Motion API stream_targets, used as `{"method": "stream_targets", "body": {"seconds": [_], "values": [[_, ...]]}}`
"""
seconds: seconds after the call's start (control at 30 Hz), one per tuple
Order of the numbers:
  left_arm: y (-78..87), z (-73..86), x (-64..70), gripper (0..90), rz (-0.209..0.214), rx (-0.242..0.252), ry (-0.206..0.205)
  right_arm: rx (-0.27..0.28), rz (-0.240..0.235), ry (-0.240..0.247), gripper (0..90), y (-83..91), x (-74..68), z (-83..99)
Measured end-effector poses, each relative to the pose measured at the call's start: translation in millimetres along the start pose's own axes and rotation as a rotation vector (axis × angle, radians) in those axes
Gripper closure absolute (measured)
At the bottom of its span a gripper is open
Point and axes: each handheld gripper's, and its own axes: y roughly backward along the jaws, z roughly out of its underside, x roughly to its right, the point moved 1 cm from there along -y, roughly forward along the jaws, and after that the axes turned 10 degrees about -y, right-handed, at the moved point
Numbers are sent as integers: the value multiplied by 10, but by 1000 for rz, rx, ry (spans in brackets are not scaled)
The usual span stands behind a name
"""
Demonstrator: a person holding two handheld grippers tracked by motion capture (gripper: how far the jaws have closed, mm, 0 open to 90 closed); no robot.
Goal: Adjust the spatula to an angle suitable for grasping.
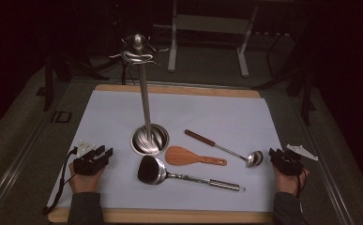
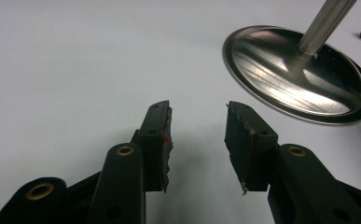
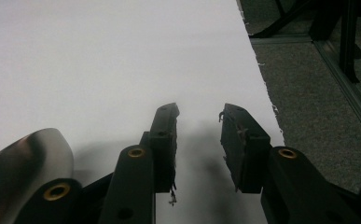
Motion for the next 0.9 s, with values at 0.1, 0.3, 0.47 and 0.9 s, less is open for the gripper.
{"method": "stream_targets", "body": {"seconds": [0.1, 0.3, 0.47, 0.9], "values": [[2, 1, 2, 604, 4, 5, -4, -4, -1, 10, 661, -4, -9, 1], [7, 1, 12, 605, 8, 9, -11, -7, -33, 17, 734, -1, -17, -8], [5, 0, 11, 600, 8, 7, -9, 9, -64, -25, 804, 62, 26, -45], [-1, -1, 5, 590, 10, 0, -5, -35, -173, 66, 900, 287, -99, -203]]}}
